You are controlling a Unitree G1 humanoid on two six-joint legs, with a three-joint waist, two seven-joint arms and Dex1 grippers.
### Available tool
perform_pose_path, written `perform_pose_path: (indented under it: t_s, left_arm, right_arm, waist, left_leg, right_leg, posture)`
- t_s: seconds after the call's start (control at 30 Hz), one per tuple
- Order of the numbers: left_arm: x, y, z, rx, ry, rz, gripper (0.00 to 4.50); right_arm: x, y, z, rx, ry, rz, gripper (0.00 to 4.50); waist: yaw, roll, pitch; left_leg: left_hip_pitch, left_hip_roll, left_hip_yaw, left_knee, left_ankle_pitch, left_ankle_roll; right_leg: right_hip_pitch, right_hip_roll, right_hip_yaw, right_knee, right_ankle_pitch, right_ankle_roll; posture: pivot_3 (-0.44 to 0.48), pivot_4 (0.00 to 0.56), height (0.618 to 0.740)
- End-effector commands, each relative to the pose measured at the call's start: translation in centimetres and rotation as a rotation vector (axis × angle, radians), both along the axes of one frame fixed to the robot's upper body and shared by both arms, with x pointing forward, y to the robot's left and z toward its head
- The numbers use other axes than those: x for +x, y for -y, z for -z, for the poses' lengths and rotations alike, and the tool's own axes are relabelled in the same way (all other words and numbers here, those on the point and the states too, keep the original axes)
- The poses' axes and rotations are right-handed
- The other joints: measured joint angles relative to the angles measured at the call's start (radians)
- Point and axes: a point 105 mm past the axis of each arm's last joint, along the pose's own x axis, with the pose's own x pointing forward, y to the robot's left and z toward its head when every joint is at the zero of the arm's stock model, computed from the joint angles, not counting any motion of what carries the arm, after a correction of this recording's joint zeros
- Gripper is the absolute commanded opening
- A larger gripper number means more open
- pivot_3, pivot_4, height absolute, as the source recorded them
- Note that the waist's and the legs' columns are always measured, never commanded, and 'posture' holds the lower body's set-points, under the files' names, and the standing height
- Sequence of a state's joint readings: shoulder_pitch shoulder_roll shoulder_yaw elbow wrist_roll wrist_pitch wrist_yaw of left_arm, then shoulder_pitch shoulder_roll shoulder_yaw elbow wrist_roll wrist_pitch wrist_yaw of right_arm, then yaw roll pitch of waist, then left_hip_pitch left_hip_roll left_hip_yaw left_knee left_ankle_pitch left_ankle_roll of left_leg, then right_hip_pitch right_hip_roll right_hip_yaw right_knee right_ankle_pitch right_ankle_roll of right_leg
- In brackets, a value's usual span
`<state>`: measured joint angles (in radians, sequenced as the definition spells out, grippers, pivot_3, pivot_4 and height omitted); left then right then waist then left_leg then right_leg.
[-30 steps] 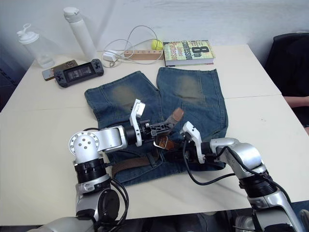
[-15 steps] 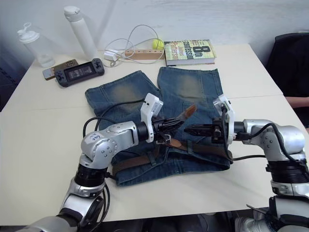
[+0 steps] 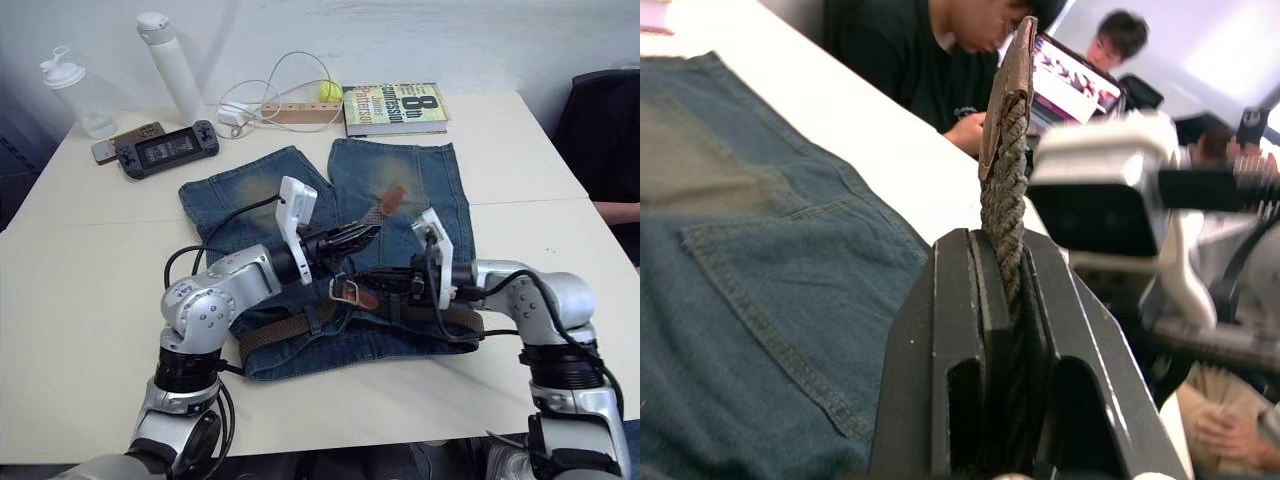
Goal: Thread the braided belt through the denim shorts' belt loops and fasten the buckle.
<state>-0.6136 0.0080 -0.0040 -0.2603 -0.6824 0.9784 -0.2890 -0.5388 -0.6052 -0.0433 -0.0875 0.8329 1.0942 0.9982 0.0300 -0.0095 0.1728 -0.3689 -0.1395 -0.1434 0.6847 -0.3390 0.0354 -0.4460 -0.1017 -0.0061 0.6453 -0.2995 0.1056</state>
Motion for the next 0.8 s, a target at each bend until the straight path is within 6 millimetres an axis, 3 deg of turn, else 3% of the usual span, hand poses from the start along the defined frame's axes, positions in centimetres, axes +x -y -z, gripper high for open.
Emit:
perform_pose_path:
  t_s: [0.03, 0.17, 0.27, 0.33, 0.47, 0.6, 0.7, 0.8]
  left_arm:
    - [-0.1, -0.4, -0.5, -0.046, -0.037, -0.015, 0.0]
    - [-0.2, -0.3, 0.2, -0.049, -0.113, -0.01, 0.0]
    - [-0.2, -0.6, 0.2, -0.085, -0.175, -0.008, 0.0]
    - [0.1, -1.1, -0.1, -0.121, -0.21, -0.022, 0.0]
    - [0.3, -2.2, -0.2, -0.14, -0.263, -0.023, 0.0]
    - [0.1, -2.8, 0.9, -0.072, -0.292, -0.015, 0.0]
    - [-0.3, -2.8, 2.2, -0.008, -0.314, -0.008, 0.0]
    - [-0.7, -2.6, 2.5, -0.003, -0.322, 0.004, 0.0]
  right_arm:
    - [-0.5, -1.1, -0.5, 0.026, 0.033, -0.043, 0.11]
    - [-0.4, -2.1, 1.7, -0.055, 0.001, -0.045, 0.11]
    - [1.1, -1.8, 4.8, -0.191, -0.058, 0.052, 0.11]
    - [0.8, -1.4, 6.7, -0.287, -0.075, 0.038, 0.11]
    - [-0.2, -0.9, 7.8, -0.369, -0.067, -0.014, 0.11]
    - [-0.3, -1.3, 5.6, -0.28, -0.008, -0.047, 0.11]
    - [-0.3, -0.9, 1.8, -0.145, 0.08, -0.063, 0.11]
    - [-0.2, 0.5, -0.6, -0.089, 0.114, -0.034, 0.11]
  waist:
    - [-0.002, 0.0, 0.0]
    - [-0.003, 0.0, 0.0]
    - [-0.004, 0.0, 0.0]
    - [-0.004, 0.0, 0.0]
    - [-0.004, 0.0, 0.0]
    - [-0.003, -0.001, -0.001]
    - [-0.004, -0.001, -0.001]
    - [-0.003, -0.001, 0.0]
  left_leg:
    - [0.0, 0.0, 0.0, 0.0, 0.0, 0.0]
    - [0.0, 0.0, 0.0, 0.0, 0.0, 0.0]
    - [0.0, 0.0, 0.0, 0.0, 0.0, 0.0]
    - [0.0, 0.0, 0.0, 0.0, 0.0, 0.0]
    - [0.001, 0.0, 0.0, 0.0, 0.0, 0.0]
    - [0.001, 0.0, 0.0, 0.0, 0.0, 0.0]
    - [0.001, 0.0, 0.0, 0.0, 0.0, 0.0]
    - [0.001, 0.0, 0.0, 0.0, 0.0, 0.0]
  right_leg:
    - [0.0, 0.0, 0.0, 0.0, 0.0, 0.0]
    - [0.0, 0.0, 0.0, 0.0, 0.0, 0.0]
    - [0.0, 0.0, 0.0, 0.0, 0.0, 0.0]
    - [0.0, 0.0, 0.0, 0.0, 0.0, 0.0]
    - [0.0, 0.001, 0.0, 0.0, 0.0, 0.0]
    - [0.001, 0.001, 0.0, 0.0, 0.0, 0.0]
    - [0.0, 0.001, 0.0, 0.0, 0.0, 0.0]
    - [0.0, 0.001, 0.0, 0.0, 0.0, 0.0]
  posture:
    - [0.0, 0.15, 0.74]
    - [0.0, 0.15, 0.74]
    - [0.0, 0.15, 0.74]
    - [0.0, 0.15, 0.74]
    - [0.0, 0.15, 0.74]
    - [0.0, 0.15, 0.74]
    - [0.0, 0.15, 0.74]
    - [0.0, 0.15, 0.74]
